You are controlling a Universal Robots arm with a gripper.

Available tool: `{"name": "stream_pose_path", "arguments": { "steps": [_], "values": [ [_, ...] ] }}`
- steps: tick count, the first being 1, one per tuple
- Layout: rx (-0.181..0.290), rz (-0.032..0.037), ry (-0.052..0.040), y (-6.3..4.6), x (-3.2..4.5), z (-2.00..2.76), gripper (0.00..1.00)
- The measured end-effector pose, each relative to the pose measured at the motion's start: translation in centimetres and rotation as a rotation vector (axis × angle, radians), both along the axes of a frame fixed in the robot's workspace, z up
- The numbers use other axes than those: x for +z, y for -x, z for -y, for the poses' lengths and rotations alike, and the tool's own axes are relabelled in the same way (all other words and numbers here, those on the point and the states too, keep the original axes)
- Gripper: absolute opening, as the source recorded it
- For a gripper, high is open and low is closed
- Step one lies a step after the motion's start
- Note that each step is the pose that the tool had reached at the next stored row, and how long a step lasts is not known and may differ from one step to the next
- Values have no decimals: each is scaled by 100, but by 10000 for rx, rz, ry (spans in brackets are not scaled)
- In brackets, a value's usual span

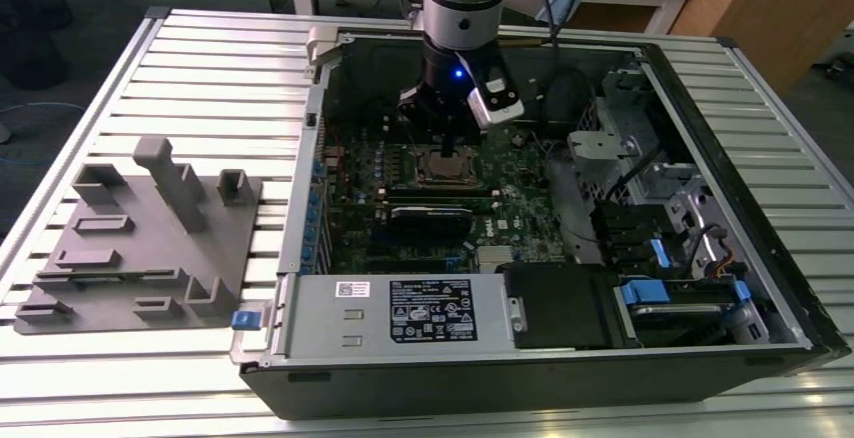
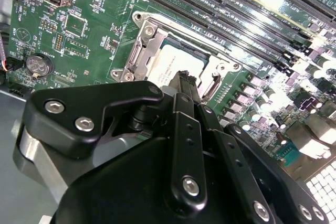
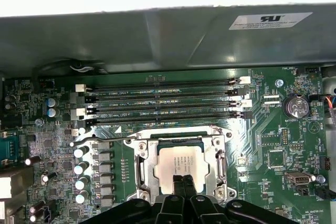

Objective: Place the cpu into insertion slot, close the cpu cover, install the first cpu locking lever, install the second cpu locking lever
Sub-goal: 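Install the first cpu locking lever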

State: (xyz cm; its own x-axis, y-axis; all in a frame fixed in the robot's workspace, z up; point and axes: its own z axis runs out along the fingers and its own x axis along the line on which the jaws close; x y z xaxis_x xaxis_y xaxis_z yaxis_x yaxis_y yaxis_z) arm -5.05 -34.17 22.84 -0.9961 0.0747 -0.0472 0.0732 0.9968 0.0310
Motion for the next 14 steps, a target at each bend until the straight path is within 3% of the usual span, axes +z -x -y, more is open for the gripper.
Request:
{"name": "stream_pose_path", "arguments": {
  "steps": [5, 14],
  "values": [
    [0, -1, 1, 0, 21, 0, 11],
    [0, 0, 0, 0, 152, 0, 11]
  ]
}}
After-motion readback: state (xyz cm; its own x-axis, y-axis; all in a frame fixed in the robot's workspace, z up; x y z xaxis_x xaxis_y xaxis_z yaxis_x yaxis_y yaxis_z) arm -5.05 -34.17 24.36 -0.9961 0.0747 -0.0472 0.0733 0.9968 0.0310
